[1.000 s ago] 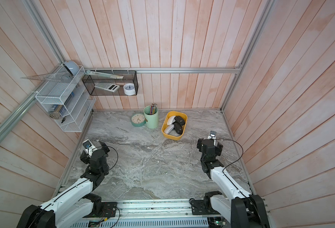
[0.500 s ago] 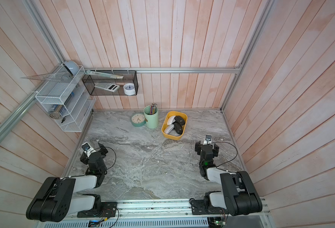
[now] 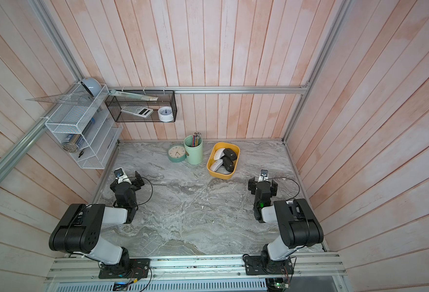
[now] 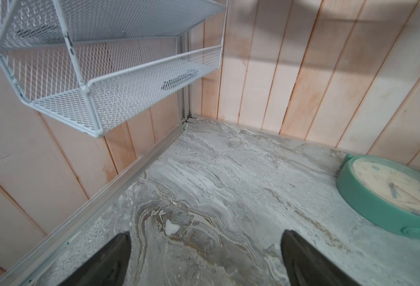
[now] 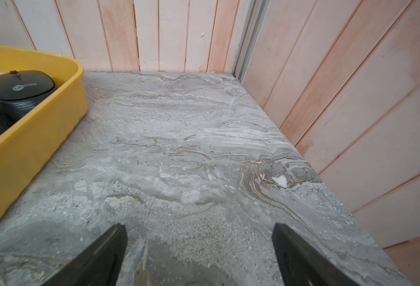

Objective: Put the mouse in the storage box
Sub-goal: Reset both arms

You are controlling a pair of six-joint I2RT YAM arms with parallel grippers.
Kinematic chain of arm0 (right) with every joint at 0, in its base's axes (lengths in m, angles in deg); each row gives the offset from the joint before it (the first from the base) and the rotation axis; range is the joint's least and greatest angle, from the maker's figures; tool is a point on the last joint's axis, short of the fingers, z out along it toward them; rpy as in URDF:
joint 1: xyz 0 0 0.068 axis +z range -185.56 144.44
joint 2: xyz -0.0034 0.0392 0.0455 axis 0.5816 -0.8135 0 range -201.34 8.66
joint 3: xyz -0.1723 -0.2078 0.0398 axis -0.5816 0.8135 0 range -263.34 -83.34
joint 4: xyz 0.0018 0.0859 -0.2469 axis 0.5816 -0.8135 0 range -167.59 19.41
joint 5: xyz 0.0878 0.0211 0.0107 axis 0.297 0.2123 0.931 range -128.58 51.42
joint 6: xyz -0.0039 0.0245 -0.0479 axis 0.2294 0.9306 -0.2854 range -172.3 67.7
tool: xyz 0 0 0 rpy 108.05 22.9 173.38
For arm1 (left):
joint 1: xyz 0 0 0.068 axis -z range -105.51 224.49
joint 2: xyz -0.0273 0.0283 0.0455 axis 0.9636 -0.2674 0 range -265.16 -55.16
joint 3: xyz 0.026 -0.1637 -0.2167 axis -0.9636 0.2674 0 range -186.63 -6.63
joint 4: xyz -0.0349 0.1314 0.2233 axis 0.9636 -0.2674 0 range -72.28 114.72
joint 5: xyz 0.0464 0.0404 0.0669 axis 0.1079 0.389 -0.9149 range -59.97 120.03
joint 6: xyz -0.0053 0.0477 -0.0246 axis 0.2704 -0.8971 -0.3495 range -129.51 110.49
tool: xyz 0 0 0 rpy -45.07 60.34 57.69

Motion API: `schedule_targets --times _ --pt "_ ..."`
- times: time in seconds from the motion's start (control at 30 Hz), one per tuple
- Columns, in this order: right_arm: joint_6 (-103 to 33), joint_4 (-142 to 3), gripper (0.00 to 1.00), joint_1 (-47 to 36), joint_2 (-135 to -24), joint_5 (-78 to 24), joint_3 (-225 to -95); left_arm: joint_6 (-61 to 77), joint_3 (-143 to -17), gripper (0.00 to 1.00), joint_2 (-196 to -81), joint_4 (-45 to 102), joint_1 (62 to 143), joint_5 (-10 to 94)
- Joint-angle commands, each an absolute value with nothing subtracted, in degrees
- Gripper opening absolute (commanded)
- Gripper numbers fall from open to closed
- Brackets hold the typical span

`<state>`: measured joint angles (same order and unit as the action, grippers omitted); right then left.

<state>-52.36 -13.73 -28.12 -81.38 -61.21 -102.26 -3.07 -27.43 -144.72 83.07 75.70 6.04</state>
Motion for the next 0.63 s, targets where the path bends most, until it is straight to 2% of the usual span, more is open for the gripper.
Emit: schedule_targets --times 0.0,0.47,0.6 --pt "-51.67 -13.02 0.98 -28.53 -81.42 -62.12 -103.12 -2.69 -27.2 1.0 -144.08 78.54 75.63 7.68" --pt "-51.68 -12.9 0.98 -28.51 -81.42 -62.12 -103.12 -2.57 -27.64 1.0 -144.63 78.48 75.37 8.32" --pt "-51.69 -12.87 0.98 -28.51 -81.42 -62.13 -103.12 -3.08 -25.49 1.0 -144.51 82.41 75.46 8.76"
